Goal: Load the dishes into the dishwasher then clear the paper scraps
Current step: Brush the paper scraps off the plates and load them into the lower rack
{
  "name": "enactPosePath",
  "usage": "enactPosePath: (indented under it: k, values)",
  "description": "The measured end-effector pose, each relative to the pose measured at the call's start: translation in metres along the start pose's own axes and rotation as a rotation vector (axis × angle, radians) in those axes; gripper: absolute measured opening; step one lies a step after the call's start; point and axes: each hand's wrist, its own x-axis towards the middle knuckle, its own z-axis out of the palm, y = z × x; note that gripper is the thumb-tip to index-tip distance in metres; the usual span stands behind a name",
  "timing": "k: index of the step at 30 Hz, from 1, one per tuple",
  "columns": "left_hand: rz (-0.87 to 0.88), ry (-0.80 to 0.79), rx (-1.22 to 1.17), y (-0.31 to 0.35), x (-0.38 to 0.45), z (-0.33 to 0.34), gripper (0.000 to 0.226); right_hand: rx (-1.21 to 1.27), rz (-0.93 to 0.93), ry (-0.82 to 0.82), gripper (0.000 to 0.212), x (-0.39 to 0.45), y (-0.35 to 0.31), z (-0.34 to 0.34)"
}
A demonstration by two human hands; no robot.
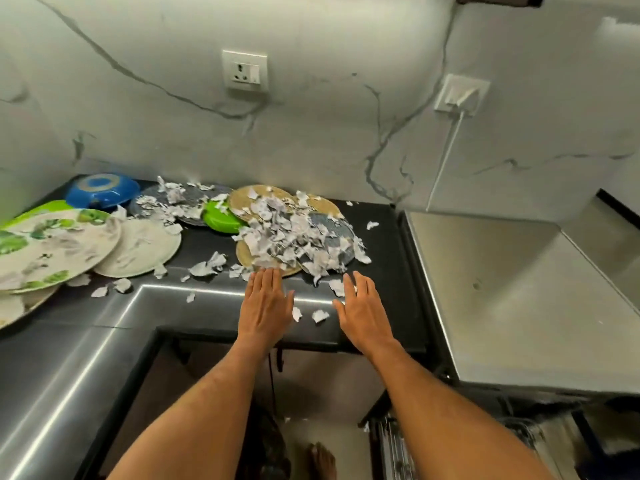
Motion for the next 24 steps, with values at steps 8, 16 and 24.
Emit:
enactPosePath:
  k: [8, 16, 24]
  values:
    - [-0.085, -0.025, -0.015, -0.014, 0.106, 0.03, 0.056, 0.033, -0.113, -0.018, 0.059, 0.141, 0.006, 0.03]
    - [0.077, -0.135, 0.032, 0.014, 0.195, 0.076, 0.064, 0.13, -0.072, -0.199, 0.031, 0.237, 0.066, 0.064]
    - [0.204, -0.295, 0.057, 0.02, 0.227, 0.109, 0.066, 0.248, 0.144, -0.314, 0.035, 0.284, 0.095, 0.104]
